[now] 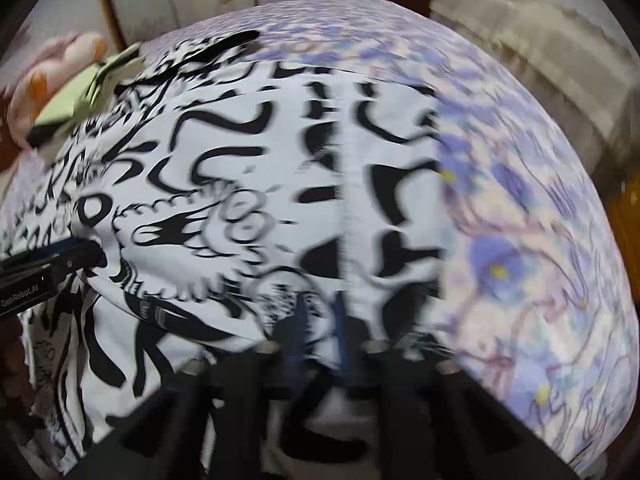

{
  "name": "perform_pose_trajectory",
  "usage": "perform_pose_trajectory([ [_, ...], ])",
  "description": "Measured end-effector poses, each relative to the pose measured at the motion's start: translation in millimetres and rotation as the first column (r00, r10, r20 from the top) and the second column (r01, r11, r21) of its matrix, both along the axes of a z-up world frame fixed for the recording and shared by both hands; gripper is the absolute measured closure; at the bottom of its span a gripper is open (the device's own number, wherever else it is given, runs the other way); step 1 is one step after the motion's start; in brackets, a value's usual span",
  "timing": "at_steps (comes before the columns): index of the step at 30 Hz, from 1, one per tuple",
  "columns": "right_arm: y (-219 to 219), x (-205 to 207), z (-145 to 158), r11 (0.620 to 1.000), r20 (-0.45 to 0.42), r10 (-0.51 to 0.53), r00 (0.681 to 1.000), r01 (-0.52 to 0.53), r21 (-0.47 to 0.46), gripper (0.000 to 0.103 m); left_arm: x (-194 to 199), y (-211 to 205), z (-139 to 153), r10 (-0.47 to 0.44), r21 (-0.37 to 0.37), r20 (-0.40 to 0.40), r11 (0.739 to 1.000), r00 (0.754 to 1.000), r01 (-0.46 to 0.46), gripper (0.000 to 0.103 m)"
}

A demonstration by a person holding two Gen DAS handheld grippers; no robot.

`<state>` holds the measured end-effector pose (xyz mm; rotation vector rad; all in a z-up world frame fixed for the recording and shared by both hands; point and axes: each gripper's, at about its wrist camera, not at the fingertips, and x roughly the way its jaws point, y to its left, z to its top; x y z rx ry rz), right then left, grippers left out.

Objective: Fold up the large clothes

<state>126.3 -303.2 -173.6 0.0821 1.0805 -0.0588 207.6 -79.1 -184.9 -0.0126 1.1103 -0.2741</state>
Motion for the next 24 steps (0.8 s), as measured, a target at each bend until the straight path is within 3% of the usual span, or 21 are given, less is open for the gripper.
perform_pose_trajectory([
  [4, -15.2, -9.7, 7.0, 0.995, 0.0, -0.035, 0.999, 0.035, 0.092, 0.102, -3.7, -0.4, 3.3, -0.001, 0.035, 0.023, 0.999, 1.0, 0.001, 0.045],
  [13, 7.8, -17.3, 22.6, 0.998, -0.027, -0.021, 0.999, 0.022, 0.051, 0.095, -16.6, 11.7, 24.7, 0.023, 0.055, 0.024, 0.998, 0.999, -0.024, 0.045],
  [24, 44.8, -42.2, 46.6, 0.999, -0.085, 0.026, 0.996, -0.023, 0.039, 0.095, -85.6, 47.6, 61.8, 0.049, 0.072, 0.021, 0.996, 0.999, -0.051, 0.039],
])
